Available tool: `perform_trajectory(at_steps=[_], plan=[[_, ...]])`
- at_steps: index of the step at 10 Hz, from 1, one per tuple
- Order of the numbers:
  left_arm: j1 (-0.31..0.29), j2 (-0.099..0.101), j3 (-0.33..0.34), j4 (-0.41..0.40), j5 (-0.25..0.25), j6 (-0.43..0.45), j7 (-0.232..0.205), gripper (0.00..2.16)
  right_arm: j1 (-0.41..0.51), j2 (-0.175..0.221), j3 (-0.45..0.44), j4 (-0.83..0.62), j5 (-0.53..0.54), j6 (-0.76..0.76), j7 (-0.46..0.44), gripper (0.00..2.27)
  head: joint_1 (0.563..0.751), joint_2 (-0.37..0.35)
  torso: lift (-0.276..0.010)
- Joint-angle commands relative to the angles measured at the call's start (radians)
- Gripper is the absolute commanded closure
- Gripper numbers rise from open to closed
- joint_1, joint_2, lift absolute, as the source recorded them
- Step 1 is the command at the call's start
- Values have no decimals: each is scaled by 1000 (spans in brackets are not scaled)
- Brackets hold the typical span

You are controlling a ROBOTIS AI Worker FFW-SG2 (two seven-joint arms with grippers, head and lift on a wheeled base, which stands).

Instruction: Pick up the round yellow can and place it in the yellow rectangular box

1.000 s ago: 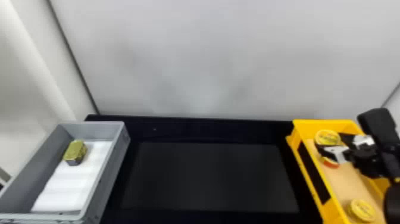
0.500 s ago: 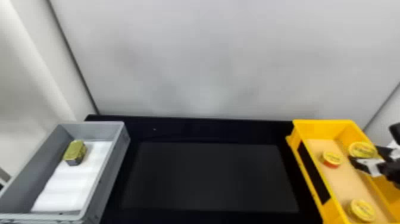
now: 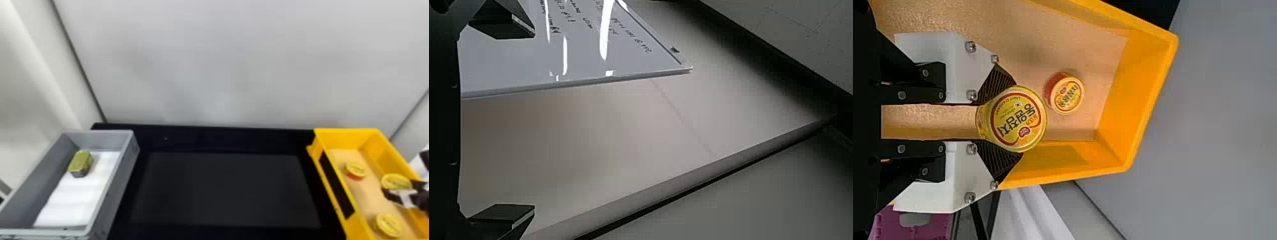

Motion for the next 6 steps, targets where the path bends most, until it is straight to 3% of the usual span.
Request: perform_trajectory(at_steps=[1,6], plan=[[0,-4,0,-1,-2,0,0,51,-33,1,-12,107,-12,-14,-12,911,686,14,-55],[3,-4,0,-2,-3,1,0,50,-64,-12,-20,154,-15,-8,0,814,686,14,-55]])
